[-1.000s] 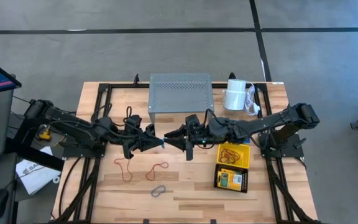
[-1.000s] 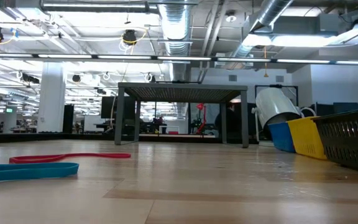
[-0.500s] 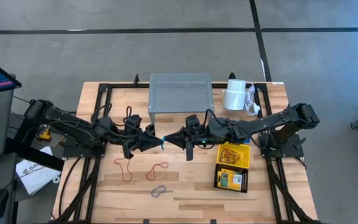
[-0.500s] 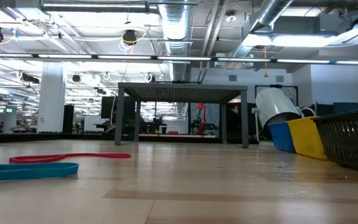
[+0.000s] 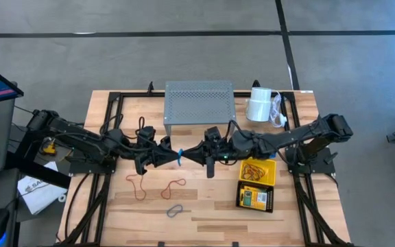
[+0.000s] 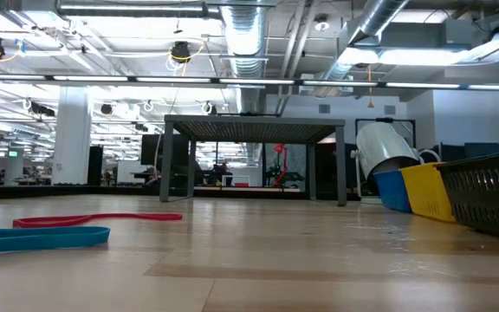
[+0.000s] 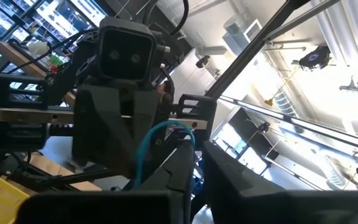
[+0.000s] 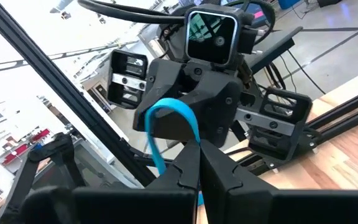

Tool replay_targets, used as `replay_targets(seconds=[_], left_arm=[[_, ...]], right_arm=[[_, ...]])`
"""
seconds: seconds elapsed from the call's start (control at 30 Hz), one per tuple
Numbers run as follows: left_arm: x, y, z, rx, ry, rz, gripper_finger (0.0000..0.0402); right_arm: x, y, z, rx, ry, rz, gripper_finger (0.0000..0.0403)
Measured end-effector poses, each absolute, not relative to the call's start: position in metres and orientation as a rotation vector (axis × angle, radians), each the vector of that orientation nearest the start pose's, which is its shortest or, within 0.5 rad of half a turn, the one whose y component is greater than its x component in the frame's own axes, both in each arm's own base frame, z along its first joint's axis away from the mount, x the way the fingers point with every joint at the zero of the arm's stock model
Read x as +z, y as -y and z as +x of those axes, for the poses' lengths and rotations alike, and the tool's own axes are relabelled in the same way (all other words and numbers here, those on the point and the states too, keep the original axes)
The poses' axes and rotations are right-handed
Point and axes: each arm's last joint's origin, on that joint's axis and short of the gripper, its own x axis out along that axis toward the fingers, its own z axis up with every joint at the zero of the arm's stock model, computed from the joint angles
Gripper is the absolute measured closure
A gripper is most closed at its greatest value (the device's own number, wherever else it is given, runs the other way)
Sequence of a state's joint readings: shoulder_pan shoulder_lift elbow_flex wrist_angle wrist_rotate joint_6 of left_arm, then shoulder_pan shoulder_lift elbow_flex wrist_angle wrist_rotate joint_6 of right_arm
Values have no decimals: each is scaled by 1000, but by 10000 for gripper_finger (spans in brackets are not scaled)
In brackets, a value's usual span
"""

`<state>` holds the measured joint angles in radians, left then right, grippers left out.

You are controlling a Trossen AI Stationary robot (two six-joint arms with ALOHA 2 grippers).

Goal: Pick & Place Office Desk Supplies
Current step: Put the blue rubber band into the yellow basket

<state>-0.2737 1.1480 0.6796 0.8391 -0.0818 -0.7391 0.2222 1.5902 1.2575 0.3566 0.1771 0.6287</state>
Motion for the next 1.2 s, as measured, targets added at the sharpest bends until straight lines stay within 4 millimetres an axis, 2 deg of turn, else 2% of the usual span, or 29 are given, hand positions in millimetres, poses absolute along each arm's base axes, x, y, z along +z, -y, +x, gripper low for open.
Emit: replay_targets(seconds=[0.4,0.7,0.9,1.03,1.2], left_arm=[[324,64,238,-323,296,-798,317],[328,64,236,-354,336,-800,312],[338,63,226,-417,359,-790,312],[348,61,212,-466,380,-720,312],[351,57,191,-440,265,-664,321]], right_arm=[[353,-79,361,68,36,640,403],[369,-77,344,68,39,632,403],[379,-69,316,-25,-77,606,403],[385,-63,286,-87,-199,614,403],[384,-58,236,-188,-418,633,403]])
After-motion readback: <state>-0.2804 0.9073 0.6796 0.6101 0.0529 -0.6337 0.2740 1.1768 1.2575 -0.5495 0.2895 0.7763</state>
